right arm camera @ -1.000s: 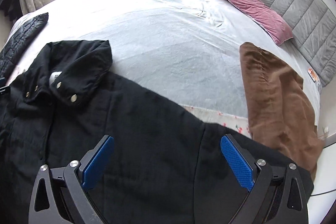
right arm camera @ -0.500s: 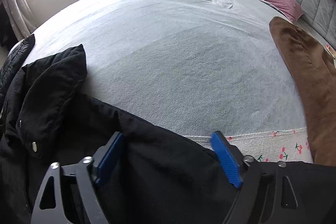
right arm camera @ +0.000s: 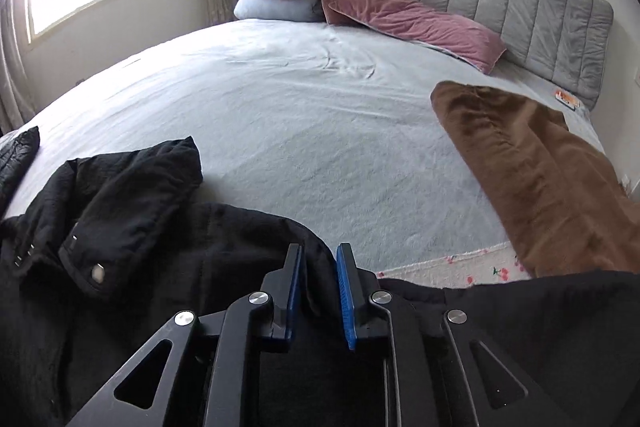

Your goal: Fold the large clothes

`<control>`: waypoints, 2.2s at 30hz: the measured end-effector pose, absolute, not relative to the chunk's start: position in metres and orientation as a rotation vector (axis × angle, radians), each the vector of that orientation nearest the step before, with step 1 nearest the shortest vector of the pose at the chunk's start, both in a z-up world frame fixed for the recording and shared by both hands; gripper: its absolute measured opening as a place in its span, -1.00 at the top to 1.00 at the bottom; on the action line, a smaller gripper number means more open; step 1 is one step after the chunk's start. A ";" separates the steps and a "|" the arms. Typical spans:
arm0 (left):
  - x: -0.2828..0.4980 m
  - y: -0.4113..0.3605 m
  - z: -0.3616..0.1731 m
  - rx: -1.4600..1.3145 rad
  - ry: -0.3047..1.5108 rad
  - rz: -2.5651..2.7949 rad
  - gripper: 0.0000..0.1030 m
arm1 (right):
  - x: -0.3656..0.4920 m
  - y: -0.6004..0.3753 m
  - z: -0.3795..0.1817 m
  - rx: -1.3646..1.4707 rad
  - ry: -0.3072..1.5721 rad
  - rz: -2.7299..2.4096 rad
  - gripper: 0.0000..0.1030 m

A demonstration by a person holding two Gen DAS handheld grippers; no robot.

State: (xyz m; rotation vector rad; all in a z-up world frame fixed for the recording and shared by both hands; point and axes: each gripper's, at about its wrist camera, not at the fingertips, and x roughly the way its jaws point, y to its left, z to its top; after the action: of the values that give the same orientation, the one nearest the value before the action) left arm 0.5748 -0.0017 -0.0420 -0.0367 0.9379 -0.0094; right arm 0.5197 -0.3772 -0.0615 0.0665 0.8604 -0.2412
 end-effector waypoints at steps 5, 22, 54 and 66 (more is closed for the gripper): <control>0.520 0.045 -0.013 -0.134 0.897 -0.125 -0.20 | 0.472 -0.358 -0.035 0.028 0.822 -0.129 -0.24; 0.301 0.307 0.066 -0.185 0.872 0.076 -0.76 | 0.292 -0.285 0.062 0.151 0.908 0.175 -0.66; 0.258 0.311 0.047 -0.132 0.712 0.289 -0.26 | 0.179 -0.340 0.045 0.280 1.018 0.079 -0.66; 0.158 0.166 -0.019 0.046 1.090 -0.290 -0.60 | 0.078 -0.348 0.008 0.196 1.126 0.071 -0.66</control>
State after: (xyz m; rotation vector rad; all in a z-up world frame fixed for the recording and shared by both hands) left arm 0.1579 0.1659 -0.0189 0.0456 1.0903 -0.2902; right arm 0.0785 -0.3477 0.0078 0.1964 1.1258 0.0706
